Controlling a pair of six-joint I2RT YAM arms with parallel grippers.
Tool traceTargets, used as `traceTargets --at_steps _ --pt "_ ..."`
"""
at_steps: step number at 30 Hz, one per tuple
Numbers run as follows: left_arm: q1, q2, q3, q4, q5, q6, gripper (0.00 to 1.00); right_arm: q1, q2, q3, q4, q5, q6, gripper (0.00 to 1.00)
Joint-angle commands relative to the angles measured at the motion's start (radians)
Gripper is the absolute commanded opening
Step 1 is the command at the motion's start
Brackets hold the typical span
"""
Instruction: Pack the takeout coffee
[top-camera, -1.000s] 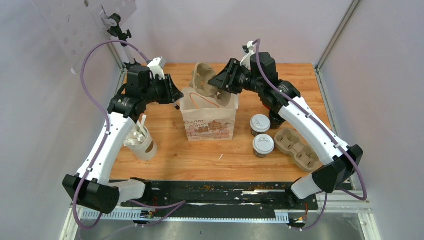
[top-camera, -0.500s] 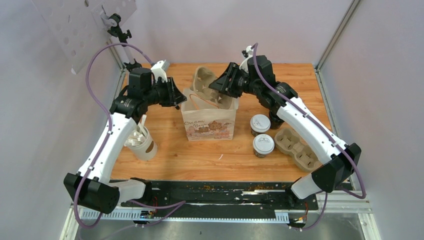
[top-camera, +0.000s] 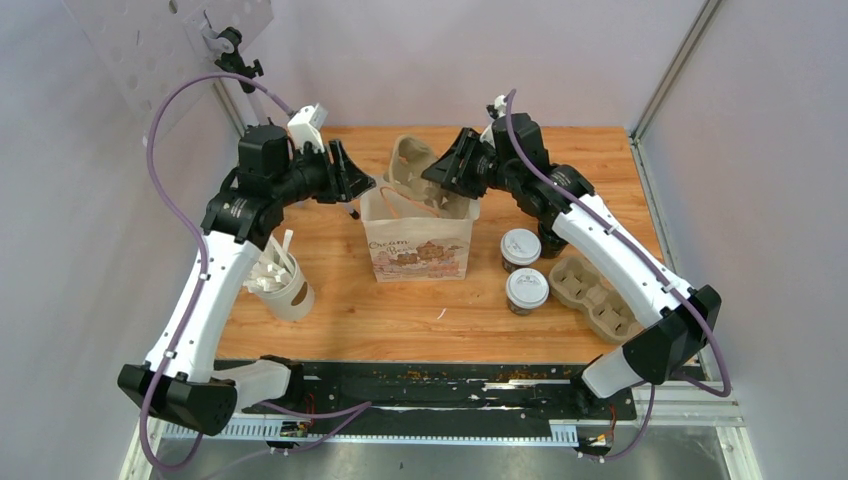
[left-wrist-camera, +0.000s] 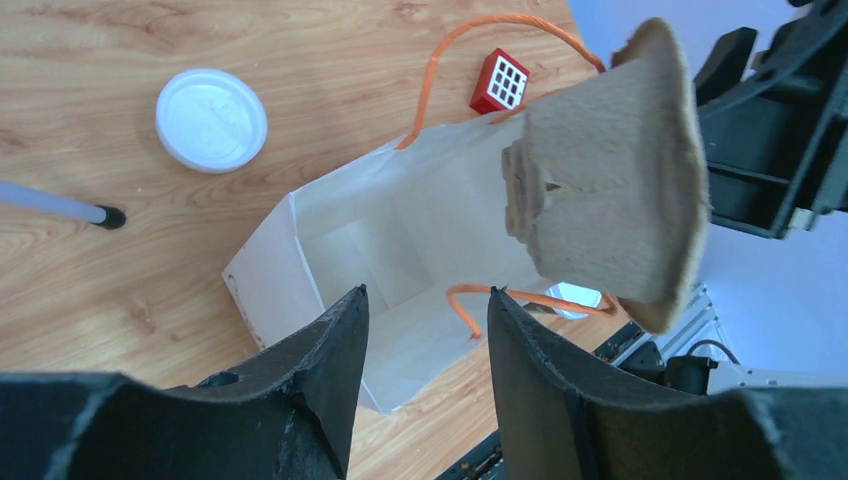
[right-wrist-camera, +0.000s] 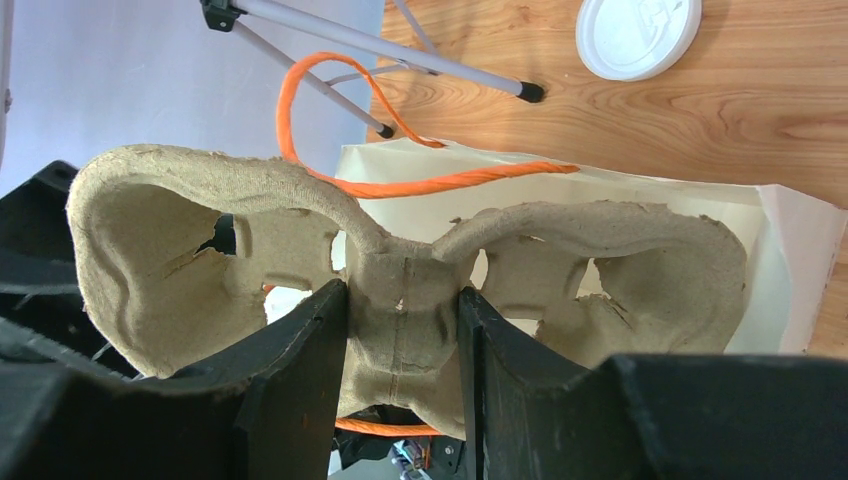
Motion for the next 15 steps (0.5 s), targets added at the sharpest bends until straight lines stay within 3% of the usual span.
traceTargets --at_steps 1,15 --pt "0.008 -0.038 0.023 -0.014 0.014 -0.022 0.55 0.004 0.020 0.030 -0.035 0.040 -0.007 0.38" --pt "0.008 -0.012 -0.018 -0.042 -0.074 -0.024 0.52 0.033 0.097 0.129 -0.201 0.074 -0.108 0.38"
